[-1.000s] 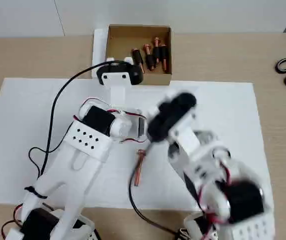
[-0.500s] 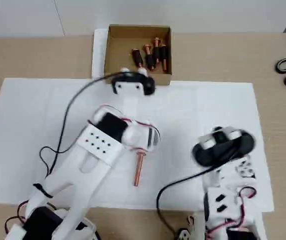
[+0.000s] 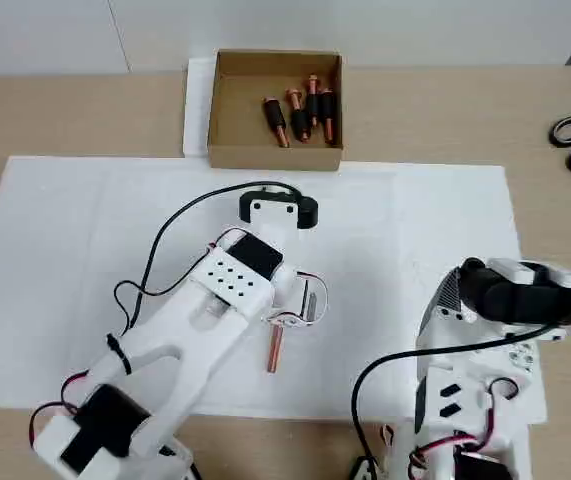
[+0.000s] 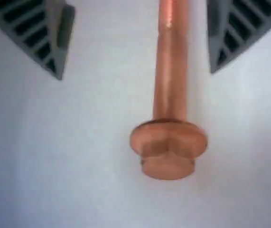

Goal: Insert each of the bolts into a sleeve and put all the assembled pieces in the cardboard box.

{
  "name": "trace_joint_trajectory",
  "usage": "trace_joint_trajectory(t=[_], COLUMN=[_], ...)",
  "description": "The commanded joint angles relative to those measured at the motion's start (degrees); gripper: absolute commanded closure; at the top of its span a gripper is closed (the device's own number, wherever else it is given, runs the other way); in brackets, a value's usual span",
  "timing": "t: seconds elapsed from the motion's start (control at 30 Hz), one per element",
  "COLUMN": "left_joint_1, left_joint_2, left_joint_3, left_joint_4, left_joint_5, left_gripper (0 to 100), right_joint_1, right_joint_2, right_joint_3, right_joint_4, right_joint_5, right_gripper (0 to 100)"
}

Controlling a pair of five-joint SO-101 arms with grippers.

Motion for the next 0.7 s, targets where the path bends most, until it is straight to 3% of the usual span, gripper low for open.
trace_joint_trajectory(t=[0.0, 0.5, 0.67], left_joint_1=[0.18, 0.09, 0.0], left_joint_2=[1.67, 10.11, 9.85], left_joint_3=[-1.54, -2.51, -4.18], left_joint_4=[0.09, -7.38, -9.58], left_joint_5=[0.44, 0.44, 0.88], left_gripper=[81, 82, 97], right_joint_1=[0.75, 0.92, 0.66], right_joint_2=[-0.57, -0.66, -0.66], right_joint_3=[-0.35, -0.35, -0.62], right_joint_4=[-1.36, 0.57, 0.57], right_joint_5=[-0.53, -0.44, 1.58], right_gripper=[99.5, 99.5, 99.5])
